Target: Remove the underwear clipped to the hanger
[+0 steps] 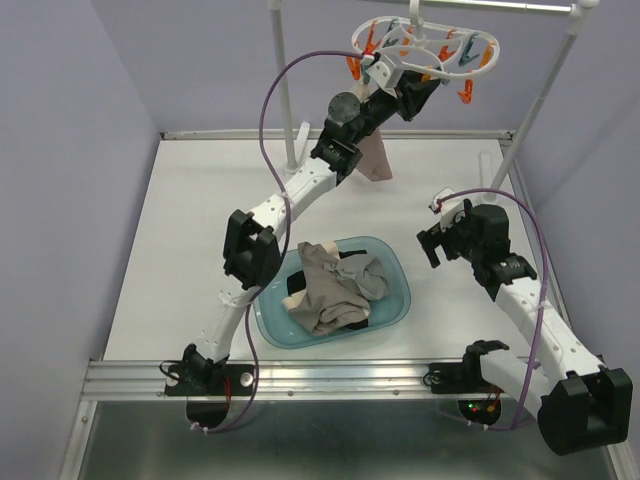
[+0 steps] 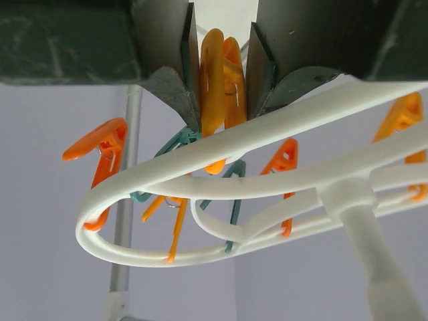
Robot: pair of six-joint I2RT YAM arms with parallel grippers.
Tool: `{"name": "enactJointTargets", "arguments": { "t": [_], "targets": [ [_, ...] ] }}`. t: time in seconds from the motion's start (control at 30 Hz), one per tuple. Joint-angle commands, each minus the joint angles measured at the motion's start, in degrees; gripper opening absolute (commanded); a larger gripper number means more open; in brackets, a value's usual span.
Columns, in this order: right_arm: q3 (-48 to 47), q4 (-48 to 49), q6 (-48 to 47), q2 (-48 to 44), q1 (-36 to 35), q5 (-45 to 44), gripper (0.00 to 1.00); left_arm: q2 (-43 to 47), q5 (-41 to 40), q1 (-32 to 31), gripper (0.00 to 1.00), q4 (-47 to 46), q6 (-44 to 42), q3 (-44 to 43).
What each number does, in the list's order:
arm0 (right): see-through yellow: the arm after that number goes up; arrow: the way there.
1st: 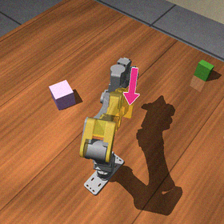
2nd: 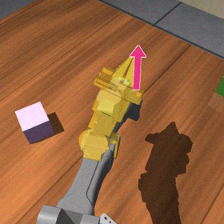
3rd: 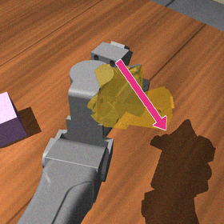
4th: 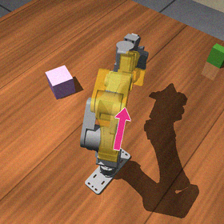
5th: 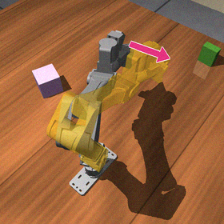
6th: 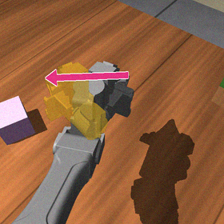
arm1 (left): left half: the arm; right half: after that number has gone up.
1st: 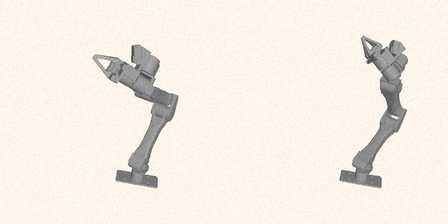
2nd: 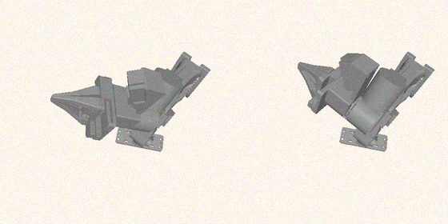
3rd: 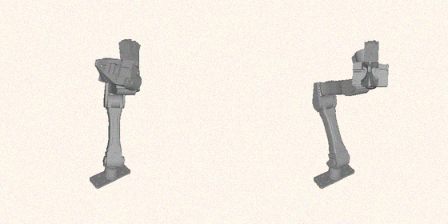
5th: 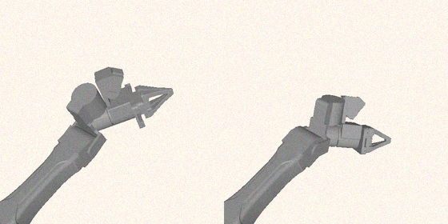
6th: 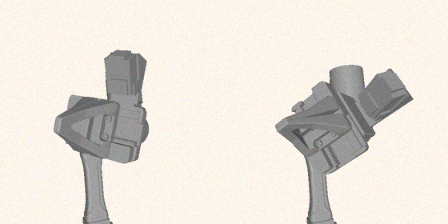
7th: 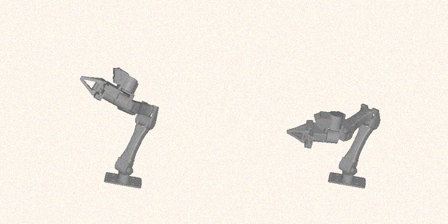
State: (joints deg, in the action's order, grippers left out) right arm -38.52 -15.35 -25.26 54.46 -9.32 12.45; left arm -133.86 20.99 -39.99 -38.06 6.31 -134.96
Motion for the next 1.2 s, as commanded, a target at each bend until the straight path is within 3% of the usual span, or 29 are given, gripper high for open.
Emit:
{"name": "enactJointTargets", "arguments": {
  "t": [0.0, 0.2, 0.5, 0.7, 0.83, 0.93, 1.03, 1.1, 1.17],
  "targets": [
    [0.38, 2.35, -0.14, -0.67, 0.53, -0.32, 1.00, 0.89, 0.27, -2.02, 0.41, -1.40, -2.35, -3.82],
    [0.47, 2.35, -0.23, -0.67, 0.53, -0.32, 1.00, 3.43, 0.45, -2.64, 0.58, -0.87, -4.20, 0.39],
    [1.16, 4.09, -0.93, 0.64, 0.45, 0.82, 1.00, 6.69, 0.28, -2.55, 0.64, 0.80, -4.99, 3.12],
    [1.35, 17.52, -10.24, 6.96, 0.53, 6.98, 1.00, 6.86, 0.28, -2.55, 0.65, 3.70, -5.34, 1.27],
    [-6.64, 22.38, -13.93, 22.84, 0.45, 1.81, 1.00, 7.56, -0.16, -2.55, 0.66, 4.14, -5.34, 1.54],
    [-12.79, 27.02, -15.52, 28.94, 0.53, -1.27, 1.00, 8.18, -0.60, -2.55, 0.66, 4.49, -5.69, 2.15],
    [-14.74, 41.15, -14.65, 35.09, 0.45, -3.13, 1.00, 8.62, -0.87, -2.46, 0.66, 5.10, -6.04, 2.50],
    [-14.91, 50.74, -15.26, 39.13, 0.53, -0.69, 1.00, 8.71, -0.87, -2.38, 0.66, 5.46, -6.04, 2.50],
    [-17.45, 52.45, -17.19, 41.51, 0.53, 6.95, 1.00, 8.71, -1.13, -2.29, 0.66, 5.63, -5.78, 2.68]
  ]
}}
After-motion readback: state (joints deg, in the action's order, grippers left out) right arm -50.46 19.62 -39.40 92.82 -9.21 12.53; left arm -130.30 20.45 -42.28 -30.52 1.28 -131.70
